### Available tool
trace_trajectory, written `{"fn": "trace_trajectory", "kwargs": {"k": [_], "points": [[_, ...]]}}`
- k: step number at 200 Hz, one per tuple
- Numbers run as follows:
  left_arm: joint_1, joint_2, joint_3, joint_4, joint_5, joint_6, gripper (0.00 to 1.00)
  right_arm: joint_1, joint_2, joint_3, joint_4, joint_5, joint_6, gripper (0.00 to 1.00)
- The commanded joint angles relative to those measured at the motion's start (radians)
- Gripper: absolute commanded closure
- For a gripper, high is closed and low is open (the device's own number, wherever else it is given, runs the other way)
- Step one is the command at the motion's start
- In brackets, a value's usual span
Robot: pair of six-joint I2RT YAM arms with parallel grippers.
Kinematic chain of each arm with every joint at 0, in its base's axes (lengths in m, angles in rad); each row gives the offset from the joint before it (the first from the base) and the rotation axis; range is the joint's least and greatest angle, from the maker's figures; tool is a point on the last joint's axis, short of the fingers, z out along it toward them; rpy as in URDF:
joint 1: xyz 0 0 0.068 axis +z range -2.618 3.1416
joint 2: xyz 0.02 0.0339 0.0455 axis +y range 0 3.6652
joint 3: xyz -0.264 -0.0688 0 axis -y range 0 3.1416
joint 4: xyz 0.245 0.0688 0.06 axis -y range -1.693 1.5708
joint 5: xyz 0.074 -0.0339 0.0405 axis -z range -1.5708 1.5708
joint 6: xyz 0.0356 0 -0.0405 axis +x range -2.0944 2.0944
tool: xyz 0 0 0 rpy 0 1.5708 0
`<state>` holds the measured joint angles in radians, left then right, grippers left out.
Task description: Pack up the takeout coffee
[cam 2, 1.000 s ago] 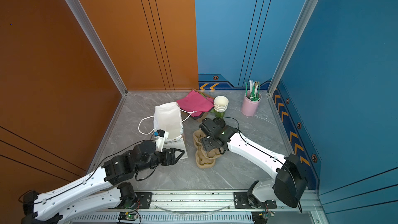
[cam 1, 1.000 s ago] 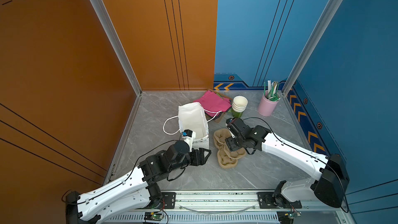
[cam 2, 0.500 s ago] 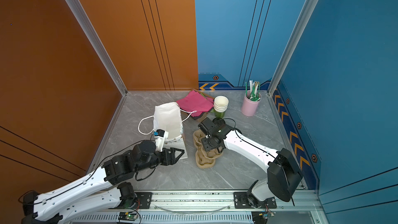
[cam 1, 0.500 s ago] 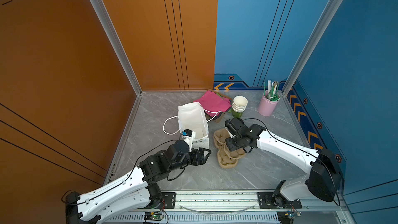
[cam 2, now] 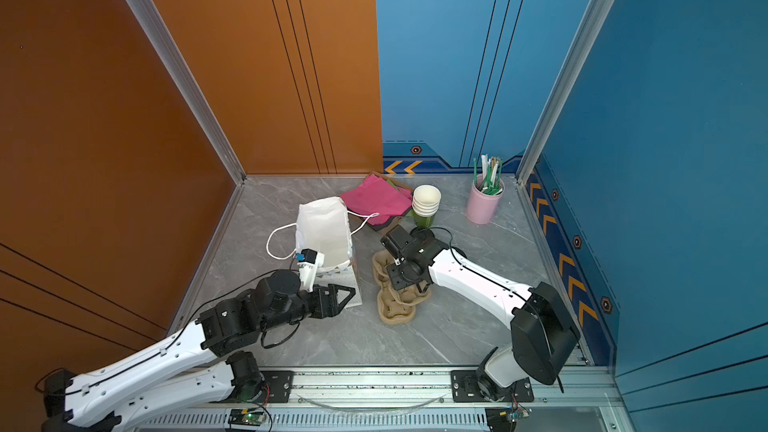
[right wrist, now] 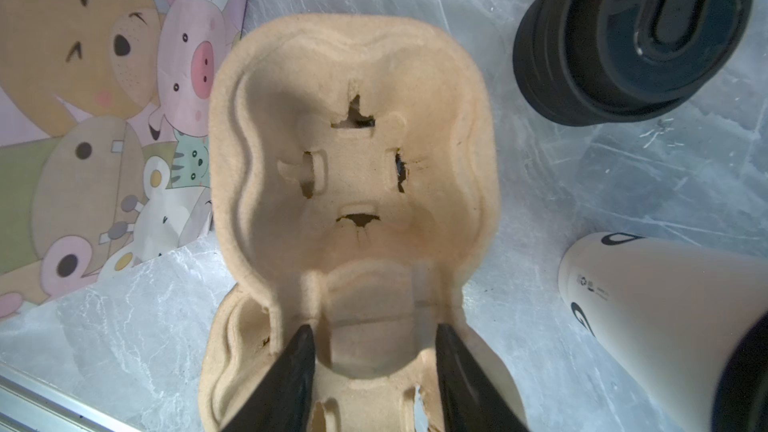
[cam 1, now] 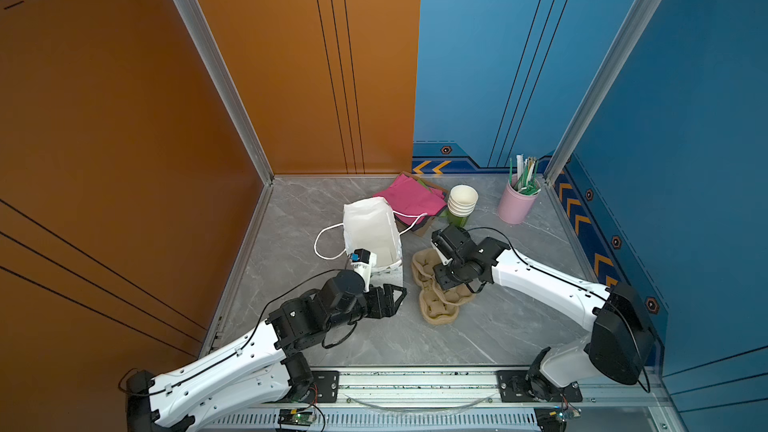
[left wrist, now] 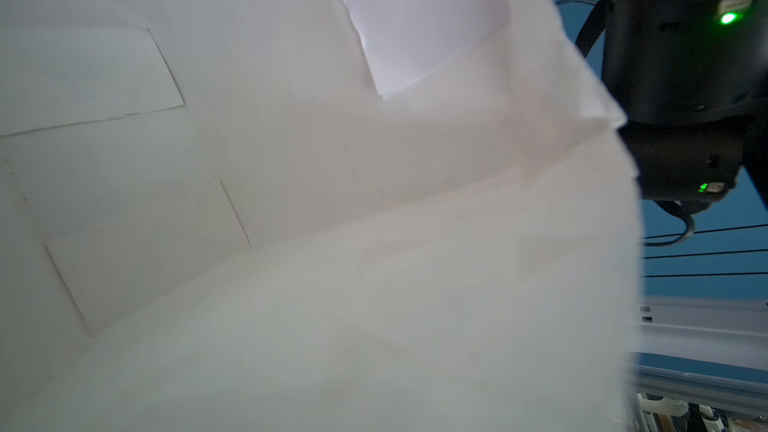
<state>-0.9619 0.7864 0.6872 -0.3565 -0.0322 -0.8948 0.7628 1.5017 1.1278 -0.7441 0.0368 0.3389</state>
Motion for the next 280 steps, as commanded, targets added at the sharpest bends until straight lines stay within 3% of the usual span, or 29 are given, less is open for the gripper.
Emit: {"fn": "trace_trajectory", "kwargs": {"k": [1,131,210,280], "points": [[0.011,-0.006,0.008,-0.018,0.012,0.019,0.2,-0.009,0.021,0.03,0.009,-0.015,0.014,0.52],[0.012,-0.01,-0.006,-0.018,0.01,0.01,0.19,-0.016,0.062,0.032,0.013,-0.011,0.054,0.58],[0.014,-0.023,0.006,-0.018,0.005,0.01,0.19,-0.013,0.05,0.036,0.009,-0.011,0.057,0.7],[0.014,-0.056,0.167,-0.13,0.003,0.055,0.18,-0.016,-0.055,0.05,-0.021,0.004,0.069,0.71]]}}
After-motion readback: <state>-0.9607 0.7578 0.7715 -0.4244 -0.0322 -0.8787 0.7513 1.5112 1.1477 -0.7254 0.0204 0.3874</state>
